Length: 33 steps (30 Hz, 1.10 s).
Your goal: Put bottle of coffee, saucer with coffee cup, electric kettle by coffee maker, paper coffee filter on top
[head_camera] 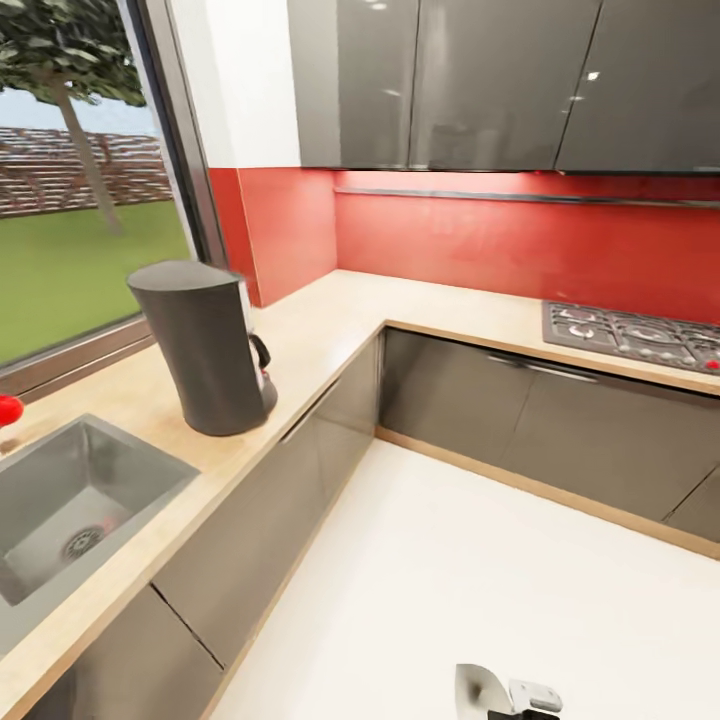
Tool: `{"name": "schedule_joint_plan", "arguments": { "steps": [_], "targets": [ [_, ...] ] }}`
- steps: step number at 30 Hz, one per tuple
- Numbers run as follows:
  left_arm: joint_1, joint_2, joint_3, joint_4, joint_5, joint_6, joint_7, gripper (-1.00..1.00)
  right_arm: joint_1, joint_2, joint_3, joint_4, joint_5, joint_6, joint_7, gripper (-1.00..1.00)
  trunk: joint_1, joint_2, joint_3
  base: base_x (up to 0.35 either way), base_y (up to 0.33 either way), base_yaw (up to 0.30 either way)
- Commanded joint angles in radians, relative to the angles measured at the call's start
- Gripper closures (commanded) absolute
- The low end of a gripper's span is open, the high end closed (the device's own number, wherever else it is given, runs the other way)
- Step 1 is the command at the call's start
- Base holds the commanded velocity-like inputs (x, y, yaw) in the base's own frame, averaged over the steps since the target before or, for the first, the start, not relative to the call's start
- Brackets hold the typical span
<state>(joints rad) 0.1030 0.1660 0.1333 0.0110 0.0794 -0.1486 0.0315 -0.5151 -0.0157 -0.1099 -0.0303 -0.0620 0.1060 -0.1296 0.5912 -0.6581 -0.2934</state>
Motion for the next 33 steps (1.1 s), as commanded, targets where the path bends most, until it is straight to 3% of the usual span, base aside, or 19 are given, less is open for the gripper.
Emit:
{"name": "schedule_joint_plan", "arguments": {
  "steps": [1,33],
  "targets": [
    [0.000,0.000,0.002,0.001,0.008,-0.005,-0.001,-1.00,0.000,0.000,-0.004,-0.002,-0.007,0.004,-0.002,1.00,0.001,-0.001,-0.001,0.240,-0.246,-0.256],
    [0.001,0.001,0.008,0.001,0.010,-0.003,-0.001,-1.00,0.007,0.003,-0.004,-0.003,-0.006,0.003,0.002,1.00,0.001,-0.001,0.000,0.272,-0.217,-0.014]
  ]
}}
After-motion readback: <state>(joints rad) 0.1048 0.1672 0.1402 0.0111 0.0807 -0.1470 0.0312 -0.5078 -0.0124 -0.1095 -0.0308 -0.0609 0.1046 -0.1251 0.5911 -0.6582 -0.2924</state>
